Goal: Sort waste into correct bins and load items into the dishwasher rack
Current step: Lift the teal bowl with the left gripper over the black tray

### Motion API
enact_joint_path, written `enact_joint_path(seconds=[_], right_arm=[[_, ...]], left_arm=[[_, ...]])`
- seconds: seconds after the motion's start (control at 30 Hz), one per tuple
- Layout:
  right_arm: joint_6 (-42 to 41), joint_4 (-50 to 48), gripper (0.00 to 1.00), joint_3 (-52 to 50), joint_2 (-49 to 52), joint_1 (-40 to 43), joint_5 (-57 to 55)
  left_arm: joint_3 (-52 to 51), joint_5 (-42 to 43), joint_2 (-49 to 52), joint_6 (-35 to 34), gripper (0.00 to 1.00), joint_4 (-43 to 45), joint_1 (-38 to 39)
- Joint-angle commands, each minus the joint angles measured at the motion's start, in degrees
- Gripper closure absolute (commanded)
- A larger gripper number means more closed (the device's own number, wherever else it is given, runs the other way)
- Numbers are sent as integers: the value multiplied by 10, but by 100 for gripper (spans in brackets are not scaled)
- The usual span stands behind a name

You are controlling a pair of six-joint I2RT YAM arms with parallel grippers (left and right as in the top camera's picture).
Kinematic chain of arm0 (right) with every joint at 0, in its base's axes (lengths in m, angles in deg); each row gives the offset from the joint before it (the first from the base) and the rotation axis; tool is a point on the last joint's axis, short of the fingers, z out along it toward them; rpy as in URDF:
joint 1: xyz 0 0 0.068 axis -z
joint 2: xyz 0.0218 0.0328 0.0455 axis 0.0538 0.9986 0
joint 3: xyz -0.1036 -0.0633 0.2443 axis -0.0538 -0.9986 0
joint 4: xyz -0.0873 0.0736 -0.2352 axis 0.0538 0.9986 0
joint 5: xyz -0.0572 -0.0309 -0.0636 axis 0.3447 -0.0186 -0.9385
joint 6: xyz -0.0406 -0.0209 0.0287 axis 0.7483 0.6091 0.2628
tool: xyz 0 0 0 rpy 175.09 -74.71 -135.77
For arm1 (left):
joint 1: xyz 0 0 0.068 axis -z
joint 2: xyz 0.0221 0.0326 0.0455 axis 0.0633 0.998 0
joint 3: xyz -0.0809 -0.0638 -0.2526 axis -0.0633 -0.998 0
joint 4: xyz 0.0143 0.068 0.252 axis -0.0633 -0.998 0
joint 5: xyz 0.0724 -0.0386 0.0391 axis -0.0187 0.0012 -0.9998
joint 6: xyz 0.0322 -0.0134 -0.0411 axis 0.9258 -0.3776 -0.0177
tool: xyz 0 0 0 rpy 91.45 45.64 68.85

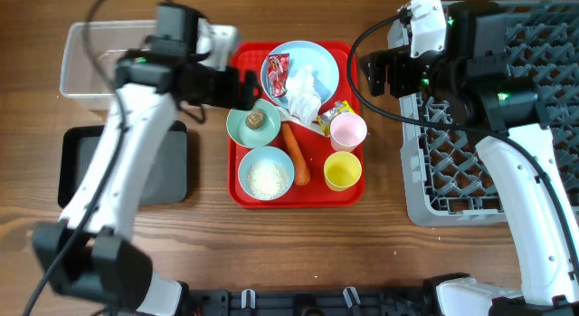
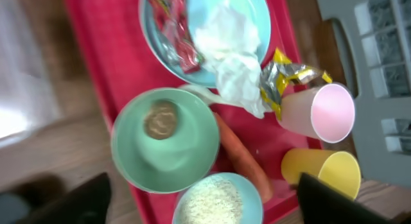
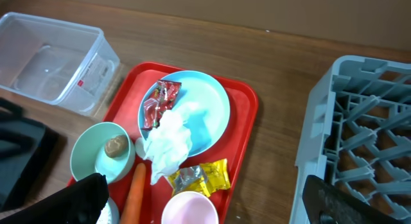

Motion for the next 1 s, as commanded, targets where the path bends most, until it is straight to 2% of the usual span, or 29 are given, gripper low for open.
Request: enact_joint_path(seconds=[0.0, 0.13, 0.27, 0.5, 0.63, 0.7, 0.73, 0.97], right_arm=[[-11, 10, 0, 11, 2, -1, -20], [-11, 25, 0, 11, 3, -1, -38], [-11, 27, 0, 11, 4, -1, -40], [-12, 30, 0, 11, 4, -1, -40], [-12, 29, 0, 11, 4, -1, -40], [-12, 28, 0, 11, 4, -1, -40], [-12, 28, 0, 11, 4, -1, -40], [-11, 26, 0, 11, 4, -1, -51]], left_arm=[[9, -75, 73, -85, 29, 9, 66], [9, -92, 136, -132, 45, 13, 111], [9, -152, 183, -188, 51, 23, 132], [8, -152, 237, -196, 67, 54, 132], [9, -152, 239, -196, 86, 57, 132], [9, -152, 239, -196, 90, 58, 132], [9, -152, 238, -196, 95, 58, 132], [24, -152, 183, -196, 96, 47, 132]])
